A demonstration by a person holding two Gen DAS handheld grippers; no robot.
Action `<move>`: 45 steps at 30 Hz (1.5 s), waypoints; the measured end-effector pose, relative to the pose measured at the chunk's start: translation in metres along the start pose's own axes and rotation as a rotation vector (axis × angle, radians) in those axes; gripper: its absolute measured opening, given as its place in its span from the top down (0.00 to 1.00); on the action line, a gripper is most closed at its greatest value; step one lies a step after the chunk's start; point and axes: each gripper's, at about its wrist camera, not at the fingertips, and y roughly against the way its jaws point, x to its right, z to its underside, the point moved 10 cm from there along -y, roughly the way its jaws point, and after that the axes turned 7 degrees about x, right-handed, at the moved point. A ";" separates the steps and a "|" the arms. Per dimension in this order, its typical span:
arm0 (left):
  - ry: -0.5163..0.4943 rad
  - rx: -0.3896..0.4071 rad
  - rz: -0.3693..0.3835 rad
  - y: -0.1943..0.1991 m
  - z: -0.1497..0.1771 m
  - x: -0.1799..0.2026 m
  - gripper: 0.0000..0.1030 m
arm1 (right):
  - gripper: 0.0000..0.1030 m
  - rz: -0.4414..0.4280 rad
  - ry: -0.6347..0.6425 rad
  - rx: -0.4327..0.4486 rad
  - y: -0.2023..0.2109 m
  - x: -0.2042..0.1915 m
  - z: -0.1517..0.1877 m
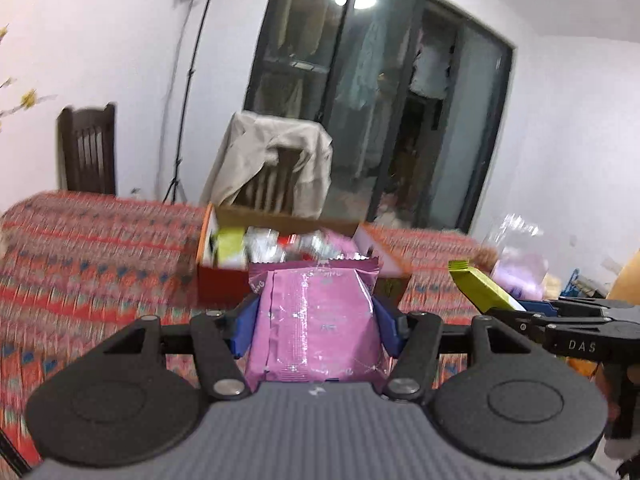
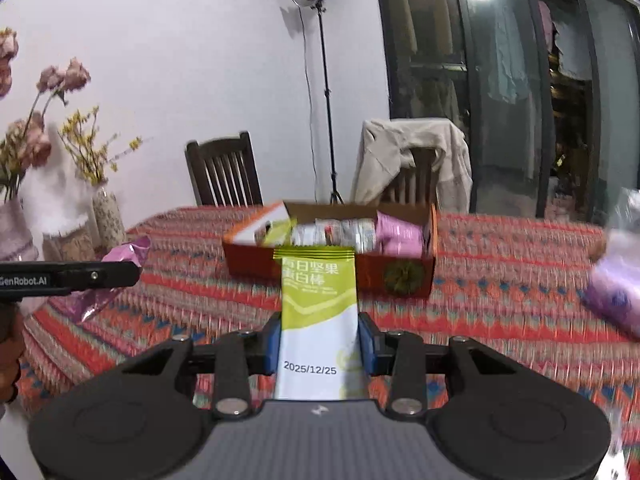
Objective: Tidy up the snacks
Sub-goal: 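Carry both packets into the cardboard box and open both grippers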
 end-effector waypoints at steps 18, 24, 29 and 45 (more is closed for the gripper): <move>-0.002 -0.162 -0.047 -0.225 -0.094 -0.058 0.41 | 0.64 -0.034 -0.054 -0.105 -0.197 0.082 -0.154; 0.013 -0.280 -0.108 -0.296 -0.038 -0.077 0.41 | 0.64 0.090 -0.022 -0.290 -0.294 0.108 -0.097; -0.010 -0.345 -0.117 -0.324 0.003 -0.079 0.41 | 0.64 0.174 0.025 -0.340 -0.328 0.123 -0.051; -0.054 -0.311 -0.097 -0.283 -0.012 -0.066 0.37 | 0.53 0.173 0.106 -0.308 -0.305 0.113 -0.060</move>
